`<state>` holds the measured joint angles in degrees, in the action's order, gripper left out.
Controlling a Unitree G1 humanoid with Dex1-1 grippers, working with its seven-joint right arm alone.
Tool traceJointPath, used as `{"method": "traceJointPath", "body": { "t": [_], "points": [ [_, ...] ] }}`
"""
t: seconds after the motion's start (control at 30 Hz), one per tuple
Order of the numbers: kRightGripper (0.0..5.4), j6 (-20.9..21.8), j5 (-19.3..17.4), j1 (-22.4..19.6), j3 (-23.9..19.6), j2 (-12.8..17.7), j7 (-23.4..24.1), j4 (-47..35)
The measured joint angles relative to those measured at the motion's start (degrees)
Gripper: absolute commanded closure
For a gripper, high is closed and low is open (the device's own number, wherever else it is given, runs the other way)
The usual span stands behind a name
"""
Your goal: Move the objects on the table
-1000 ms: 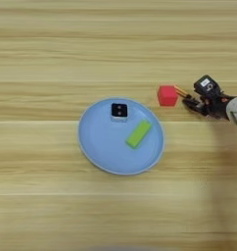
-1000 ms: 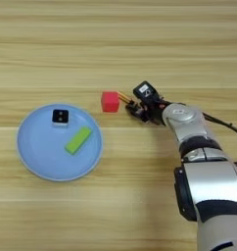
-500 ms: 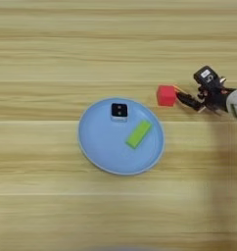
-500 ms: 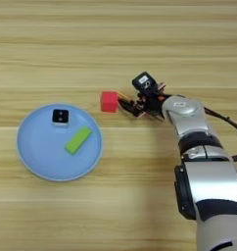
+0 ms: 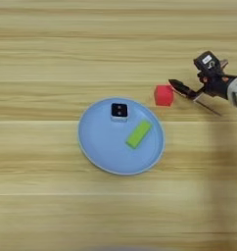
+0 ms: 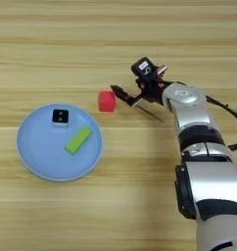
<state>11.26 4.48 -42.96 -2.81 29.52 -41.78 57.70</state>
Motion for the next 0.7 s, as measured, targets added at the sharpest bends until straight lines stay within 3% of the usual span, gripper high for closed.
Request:
{"method": "traceJointPath", "body": {
  "t": [0.33,0.7],
  "points": [
    [0.03,-1.0,-5.2,3.1,-1.7,-0.2,-2.8,-11.4],
    [0.03,-6.5,-8.4,7.0,-1.9,-0.7,-5.2,-23.2]
  ]
}}
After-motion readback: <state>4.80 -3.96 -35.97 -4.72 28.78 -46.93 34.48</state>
